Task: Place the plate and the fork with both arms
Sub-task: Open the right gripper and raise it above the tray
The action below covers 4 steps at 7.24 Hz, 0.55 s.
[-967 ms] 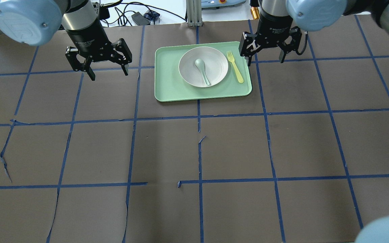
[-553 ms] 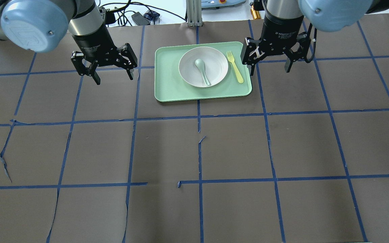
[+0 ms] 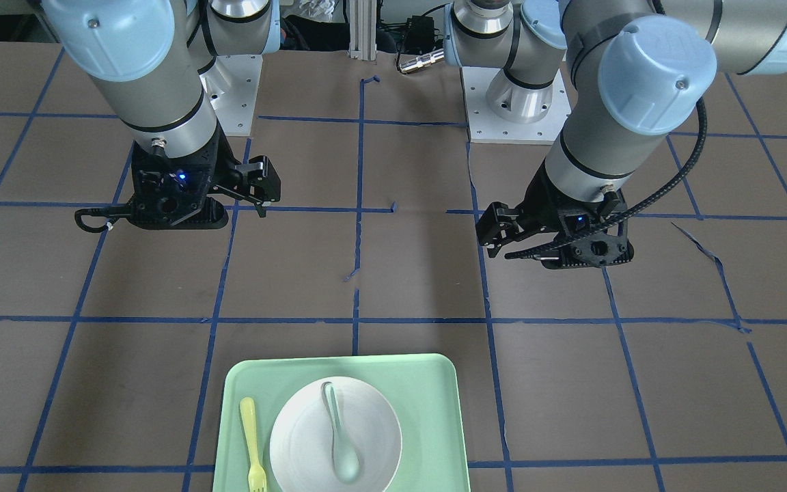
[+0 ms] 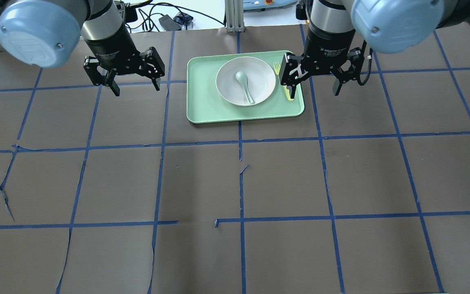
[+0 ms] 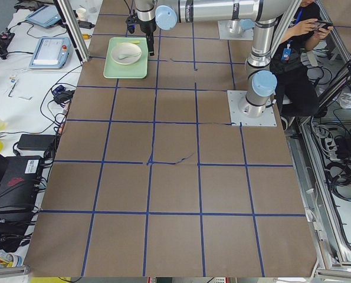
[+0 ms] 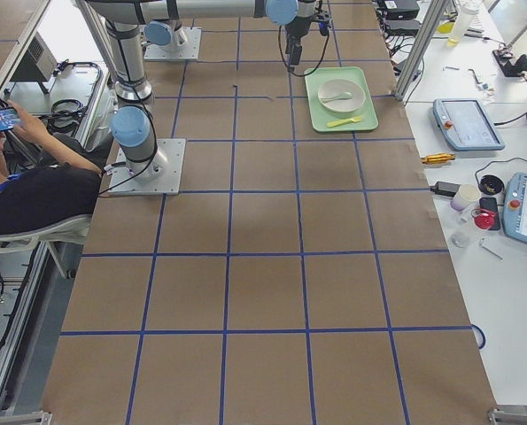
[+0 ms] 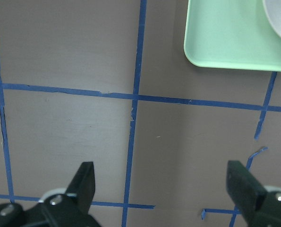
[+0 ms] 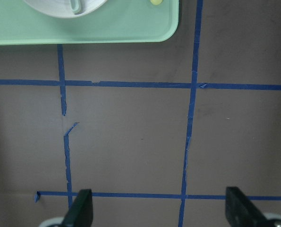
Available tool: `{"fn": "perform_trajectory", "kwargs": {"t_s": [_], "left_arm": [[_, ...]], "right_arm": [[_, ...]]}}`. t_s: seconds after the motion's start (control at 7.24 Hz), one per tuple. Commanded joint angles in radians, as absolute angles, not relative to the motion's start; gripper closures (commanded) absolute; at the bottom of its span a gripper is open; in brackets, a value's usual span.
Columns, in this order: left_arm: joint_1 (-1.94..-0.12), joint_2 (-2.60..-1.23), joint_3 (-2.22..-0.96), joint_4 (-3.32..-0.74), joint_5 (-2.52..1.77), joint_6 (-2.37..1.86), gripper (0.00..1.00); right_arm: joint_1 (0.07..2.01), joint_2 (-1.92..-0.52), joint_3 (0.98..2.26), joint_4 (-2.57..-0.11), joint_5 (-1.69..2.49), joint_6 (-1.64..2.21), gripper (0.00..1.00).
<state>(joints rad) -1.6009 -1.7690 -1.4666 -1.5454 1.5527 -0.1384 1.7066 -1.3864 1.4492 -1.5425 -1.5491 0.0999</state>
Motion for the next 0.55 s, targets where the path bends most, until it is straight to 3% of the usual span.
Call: {"fn": "perform_trajectory", "kwargs": {"t_s": [0.0, 0.41], "left_arm": [[-1.601, -1.715, -1.471, -1.644, 1.552, -0.143, 0.00], [-1.601, -1.703, -1.526, -1.626, 1.546, -0.167, 0.00]], "right_arm": [[1.709, -1.384, 1.492, -1.643, -1.561, 0.100, 0.00], [1.707, -1.420, 1.483, -1.629, -1.577, 0.098, 0.00]]}}
